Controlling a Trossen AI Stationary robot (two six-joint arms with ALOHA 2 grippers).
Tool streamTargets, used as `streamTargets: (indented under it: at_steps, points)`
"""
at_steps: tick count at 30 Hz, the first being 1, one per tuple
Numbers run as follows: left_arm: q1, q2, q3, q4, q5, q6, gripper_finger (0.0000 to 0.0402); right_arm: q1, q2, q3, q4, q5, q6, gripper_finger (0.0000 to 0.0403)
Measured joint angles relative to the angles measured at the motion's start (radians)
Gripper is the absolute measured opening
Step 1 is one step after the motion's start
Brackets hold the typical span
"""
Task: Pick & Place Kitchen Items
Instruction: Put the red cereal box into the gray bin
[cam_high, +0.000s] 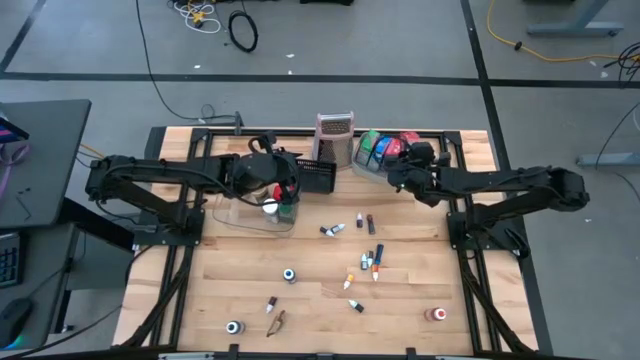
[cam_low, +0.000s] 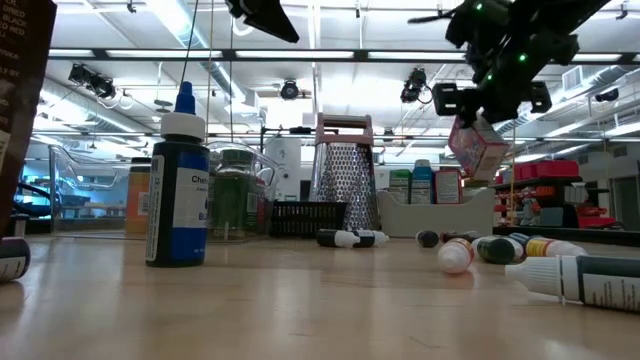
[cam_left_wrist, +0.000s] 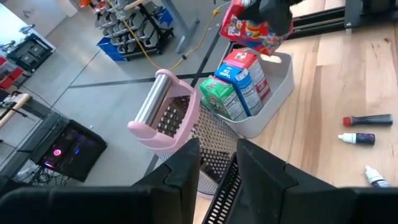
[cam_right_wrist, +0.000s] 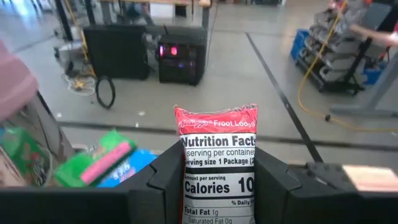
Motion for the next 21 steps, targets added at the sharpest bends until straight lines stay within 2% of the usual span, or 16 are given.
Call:
streamTargets:
  at_steps: [4,11,16,21]
  points:
    - [0.0,0.0,0.0,0.0,0.0,0.0,0.0115,-0.042,0.062,0.0,-0.001,-0.045,0.052,0.0146]
    - [0.0,0.0,0.0,0.0,0.0,0.006,0.0115,-0.108,0.169,0.0,0.082,0.055,0.11,0.0147]
    - [0.0,0.0,0.0,0.0,0.0,0.006,0.0115,-0.137,0.194,0.0,0.157,0.013,0.079,0.017]
    - [0.0,0.0,0.0,0.0,0.0,0.006,0.0115,-0.144,0.2,0.0,0.174,0.019,0.072,0.0199]
